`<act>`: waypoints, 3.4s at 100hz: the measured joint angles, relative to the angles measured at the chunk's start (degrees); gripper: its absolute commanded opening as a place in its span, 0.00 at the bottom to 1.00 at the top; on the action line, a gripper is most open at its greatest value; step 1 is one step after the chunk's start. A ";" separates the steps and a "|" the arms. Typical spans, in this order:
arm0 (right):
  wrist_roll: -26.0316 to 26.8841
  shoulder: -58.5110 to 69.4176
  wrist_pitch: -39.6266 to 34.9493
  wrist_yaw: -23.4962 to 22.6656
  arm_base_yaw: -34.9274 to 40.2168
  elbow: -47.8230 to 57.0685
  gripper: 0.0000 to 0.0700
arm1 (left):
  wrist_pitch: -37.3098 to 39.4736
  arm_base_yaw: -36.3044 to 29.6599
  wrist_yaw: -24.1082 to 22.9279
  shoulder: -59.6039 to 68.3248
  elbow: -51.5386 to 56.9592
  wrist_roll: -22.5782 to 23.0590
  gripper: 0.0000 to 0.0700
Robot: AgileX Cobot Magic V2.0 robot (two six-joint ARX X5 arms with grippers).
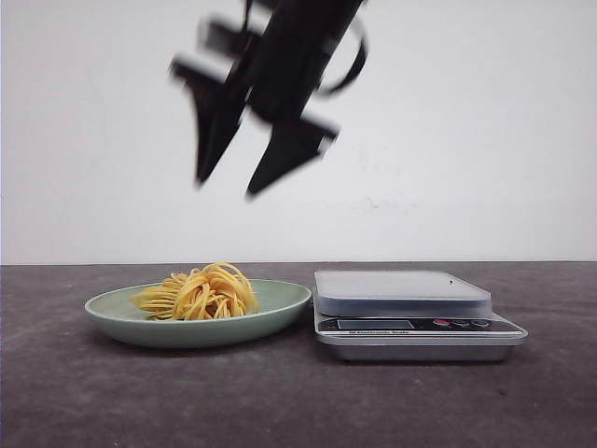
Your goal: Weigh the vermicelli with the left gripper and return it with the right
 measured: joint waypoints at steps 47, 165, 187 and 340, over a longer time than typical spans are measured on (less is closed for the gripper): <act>-5.42 -29.86 -12.76 12.79 -0.94 0.44 0.55 | 0.07 0.00 -0.26 0.00 0.00 0.24 0.45; 6.08 -80.76 -26.16 25.94 4.33 -29.77 0.55 | 13.25 0.00 -0.17 -3.89 -10.23 4.79 0.44; 6.45 -80.61 -15.04 23.41 4.33 -40.22 0.45 | 15.82 0.00 -1.77 -9.31 -15.41 4.76 0.44; 8.39 -80.70 -13.11 23.34 4.33 -41.09 0.01 | 16.17 0.74 -3.28 -9.66 -18.25 5.51 0.02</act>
